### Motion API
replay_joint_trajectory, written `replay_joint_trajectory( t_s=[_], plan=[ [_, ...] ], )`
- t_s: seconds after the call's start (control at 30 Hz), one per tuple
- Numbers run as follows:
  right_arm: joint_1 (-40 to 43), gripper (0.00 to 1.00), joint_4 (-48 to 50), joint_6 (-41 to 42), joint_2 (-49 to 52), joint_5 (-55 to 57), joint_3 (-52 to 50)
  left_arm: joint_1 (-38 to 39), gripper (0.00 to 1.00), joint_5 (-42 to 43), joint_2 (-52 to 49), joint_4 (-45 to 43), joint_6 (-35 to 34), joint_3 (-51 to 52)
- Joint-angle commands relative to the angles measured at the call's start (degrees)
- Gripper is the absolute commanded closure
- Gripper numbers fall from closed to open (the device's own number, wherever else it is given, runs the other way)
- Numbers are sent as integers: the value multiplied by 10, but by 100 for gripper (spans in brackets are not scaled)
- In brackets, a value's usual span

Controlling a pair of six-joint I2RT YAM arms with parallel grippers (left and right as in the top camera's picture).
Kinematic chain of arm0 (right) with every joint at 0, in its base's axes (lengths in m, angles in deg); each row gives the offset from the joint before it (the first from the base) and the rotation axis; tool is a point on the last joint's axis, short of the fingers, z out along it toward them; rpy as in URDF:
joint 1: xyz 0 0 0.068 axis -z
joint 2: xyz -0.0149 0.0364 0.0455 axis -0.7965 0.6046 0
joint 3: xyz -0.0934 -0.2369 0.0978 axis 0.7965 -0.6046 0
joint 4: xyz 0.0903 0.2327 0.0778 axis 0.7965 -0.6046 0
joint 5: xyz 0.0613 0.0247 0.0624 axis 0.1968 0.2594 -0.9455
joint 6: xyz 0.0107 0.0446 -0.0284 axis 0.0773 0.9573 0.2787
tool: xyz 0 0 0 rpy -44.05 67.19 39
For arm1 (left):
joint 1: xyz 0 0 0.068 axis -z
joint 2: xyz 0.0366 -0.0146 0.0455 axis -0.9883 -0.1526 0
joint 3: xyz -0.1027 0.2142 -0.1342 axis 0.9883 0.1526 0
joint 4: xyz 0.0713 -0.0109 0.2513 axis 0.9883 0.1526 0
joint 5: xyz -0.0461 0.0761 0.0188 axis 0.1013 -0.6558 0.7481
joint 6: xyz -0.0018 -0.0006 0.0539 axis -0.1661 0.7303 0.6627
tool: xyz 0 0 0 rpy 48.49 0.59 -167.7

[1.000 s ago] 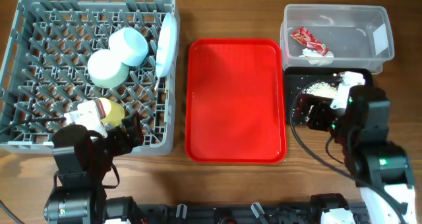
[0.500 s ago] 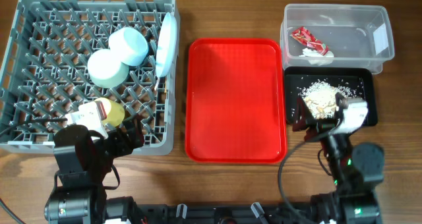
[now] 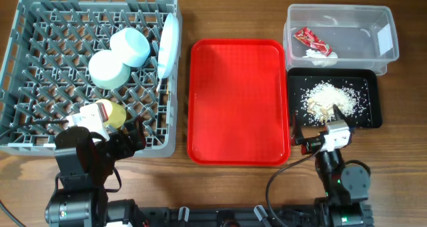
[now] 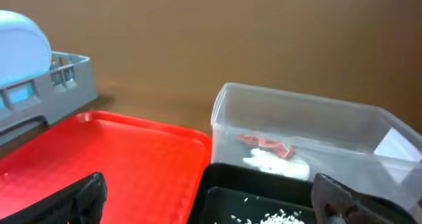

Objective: Sort waste into correct bins and load items into the dishwasher rack

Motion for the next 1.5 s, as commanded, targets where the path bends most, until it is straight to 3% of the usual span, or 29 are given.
replay_joint_trajectory(
  t_s=[0.0, 0.77, 0.93, 1.17, 1.37, 1.47],
  plan=[
    [4, 0, 4, 17, -7, 4, 0, 1, 0, 7, 0, -1, 11, 3],
    [4, 0, 4, 17, -6, 4, 0, 1, 0, 7, 0, -1, 11, 3],
    [4, 0, 4, 17, -6, 4, 0, 12, 0, -1, 66, 21, 16, 18],
    [4, 0, 4, 17, -6, 4, 0, 29, 0, -10, 298, -264, 14, 283],
    [4, 0, 4, 17, -6, 4, 0, 29, 0, -18, 319, -515, 31, 398],
    [4, 0, 4, 17, -6, 4, 0, 30, 0, -4, 319, -466, 44, 397]
  ],
)
